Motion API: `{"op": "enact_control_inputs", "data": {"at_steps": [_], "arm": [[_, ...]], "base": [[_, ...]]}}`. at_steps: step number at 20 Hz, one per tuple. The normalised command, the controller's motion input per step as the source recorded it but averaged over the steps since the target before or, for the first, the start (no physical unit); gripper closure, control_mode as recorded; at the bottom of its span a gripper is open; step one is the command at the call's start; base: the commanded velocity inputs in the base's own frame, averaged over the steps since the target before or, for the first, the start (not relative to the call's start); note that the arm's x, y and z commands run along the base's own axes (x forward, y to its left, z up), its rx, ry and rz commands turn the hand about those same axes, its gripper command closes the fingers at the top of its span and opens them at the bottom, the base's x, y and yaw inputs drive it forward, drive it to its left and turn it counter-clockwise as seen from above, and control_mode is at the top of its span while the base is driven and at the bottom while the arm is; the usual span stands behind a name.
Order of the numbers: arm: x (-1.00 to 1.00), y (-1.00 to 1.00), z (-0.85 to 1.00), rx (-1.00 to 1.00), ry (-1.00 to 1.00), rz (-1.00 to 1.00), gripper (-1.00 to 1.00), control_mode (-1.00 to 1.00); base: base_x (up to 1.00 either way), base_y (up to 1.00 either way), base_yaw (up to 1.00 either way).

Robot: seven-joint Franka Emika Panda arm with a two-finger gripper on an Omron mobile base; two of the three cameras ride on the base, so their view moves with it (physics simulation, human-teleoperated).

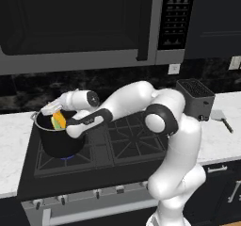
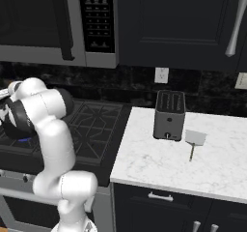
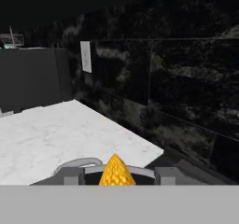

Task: Put the corn and corn in the pot. Retrieve the spatula and lightly stir the vegetables in the pot.

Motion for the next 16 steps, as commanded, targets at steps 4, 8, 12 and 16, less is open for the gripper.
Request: {"op": "enact_control_inputs", "data": {"at_steps": [4, 8, 12, 16], "arm": [[-0.75, -0.34, 0.0, 0.0, 0.0, -0.08, -1.0, -1.0], [-0.68, -0.52, 0.36, 0.01, 0.0, -0.09, -1.0, -1.0], [-0.71, -0.52, 0.96, 0.14, 0.0, -0.07, -1.0, -1.0], [-0.54, -0.42, 1.0, 0.24, 0.07, -0.06, -1.0, -1.0]], "base": [[0.0, 0.0, 0.0], [0.0, 0.0, 0.0], [0.0, 0.0, 0.0], [0.0, 0.0, 0.0]]}}
